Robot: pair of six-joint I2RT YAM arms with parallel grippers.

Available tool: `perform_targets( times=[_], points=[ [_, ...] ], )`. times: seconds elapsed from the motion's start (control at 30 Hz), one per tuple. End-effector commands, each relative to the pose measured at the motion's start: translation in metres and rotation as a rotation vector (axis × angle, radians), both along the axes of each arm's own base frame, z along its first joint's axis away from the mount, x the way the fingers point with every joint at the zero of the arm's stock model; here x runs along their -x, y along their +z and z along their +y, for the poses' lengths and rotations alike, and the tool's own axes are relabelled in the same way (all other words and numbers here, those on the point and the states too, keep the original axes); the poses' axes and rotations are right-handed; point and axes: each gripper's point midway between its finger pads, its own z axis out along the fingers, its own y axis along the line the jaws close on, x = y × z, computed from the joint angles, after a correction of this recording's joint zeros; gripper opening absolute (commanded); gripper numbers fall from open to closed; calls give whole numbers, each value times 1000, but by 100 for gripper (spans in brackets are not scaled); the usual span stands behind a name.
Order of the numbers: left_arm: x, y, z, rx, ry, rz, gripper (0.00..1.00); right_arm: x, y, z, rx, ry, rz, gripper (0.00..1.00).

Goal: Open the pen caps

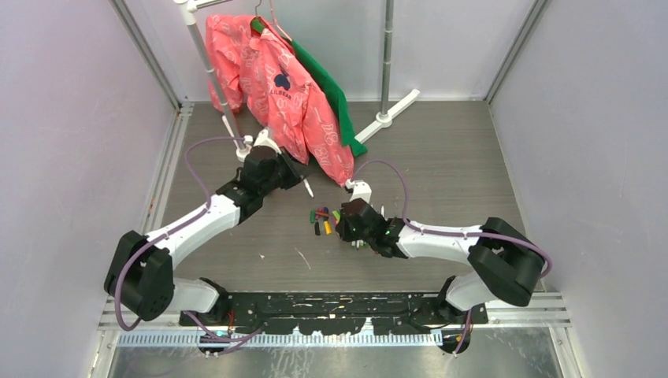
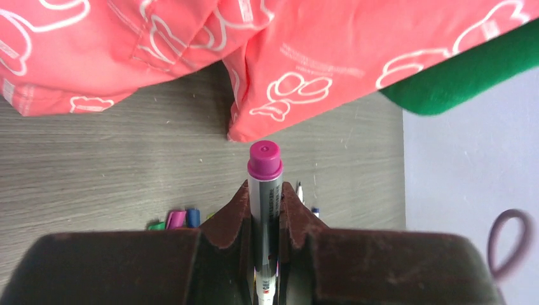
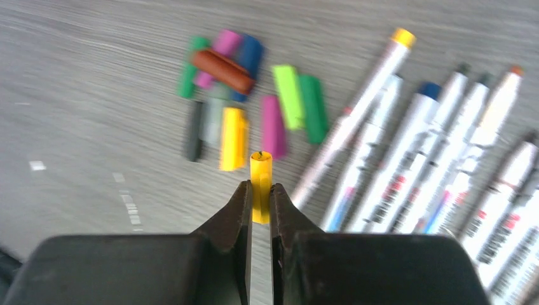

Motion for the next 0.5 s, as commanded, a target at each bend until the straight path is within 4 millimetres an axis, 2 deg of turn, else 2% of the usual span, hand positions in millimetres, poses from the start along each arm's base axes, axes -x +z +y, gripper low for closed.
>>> perform_targets(
  times=[0.0, 0.23, 0.47],
  points=[
    [-14, 21, 13, -11, 115, -15, 0, -12, -5, -29, 170, -123, -33, 1],
    [-8, 8, 17, -71, 91, -3, 0, -17, 3, -31, 180, -146, -50, 1],
    [4, -9, 11, -101, 17, 9, 0, -20, 2, -14, 161, -116, -31, 1]
  ],
)
